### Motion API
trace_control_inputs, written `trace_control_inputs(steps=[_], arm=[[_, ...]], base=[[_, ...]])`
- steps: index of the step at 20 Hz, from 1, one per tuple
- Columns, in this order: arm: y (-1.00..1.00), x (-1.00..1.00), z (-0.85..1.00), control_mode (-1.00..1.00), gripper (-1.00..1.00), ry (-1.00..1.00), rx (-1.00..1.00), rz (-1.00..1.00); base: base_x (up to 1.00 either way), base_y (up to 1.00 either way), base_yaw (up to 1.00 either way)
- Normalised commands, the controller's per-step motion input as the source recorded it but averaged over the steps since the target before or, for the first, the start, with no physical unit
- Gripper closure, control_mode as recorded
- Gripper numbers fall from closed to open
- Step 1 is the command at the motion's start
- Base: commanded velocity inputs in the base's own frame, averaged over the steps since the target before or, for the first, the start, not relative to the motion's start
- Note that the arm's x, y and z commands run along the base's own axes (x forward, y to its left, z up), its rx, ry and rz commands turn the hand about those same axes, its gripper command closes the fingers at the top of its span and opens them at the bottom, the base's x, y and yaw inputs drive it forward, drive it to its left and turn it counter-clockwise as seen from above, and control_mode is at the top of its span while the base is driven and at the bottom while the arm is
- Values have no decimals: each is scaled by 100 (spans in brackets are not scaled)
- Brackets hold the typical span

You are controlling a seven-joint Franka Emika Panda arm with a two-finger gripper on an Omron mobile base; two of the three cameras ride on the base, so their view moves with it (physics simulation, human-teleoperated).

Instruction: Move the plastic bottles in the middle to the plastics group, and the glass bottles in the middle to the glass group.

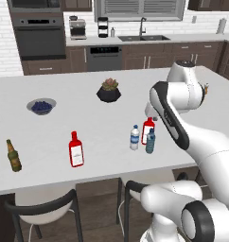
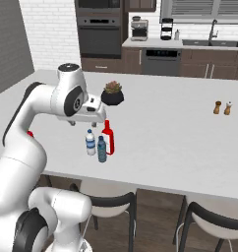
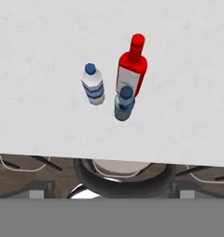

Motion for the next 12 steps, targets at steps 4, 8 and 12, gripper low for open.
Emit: trace_control_inputs(steps=[4, 8, 12], arm=[[-24, 0, -46, -100, -100, 0, -2, 0], [0, 16, -24, -100, -100, -11, -1, 1], [0, 26, -20, -100, -100, -17, 0, 0]], base=[[0, 0, 0], [0, 0, 0], [0, 0, 0]])
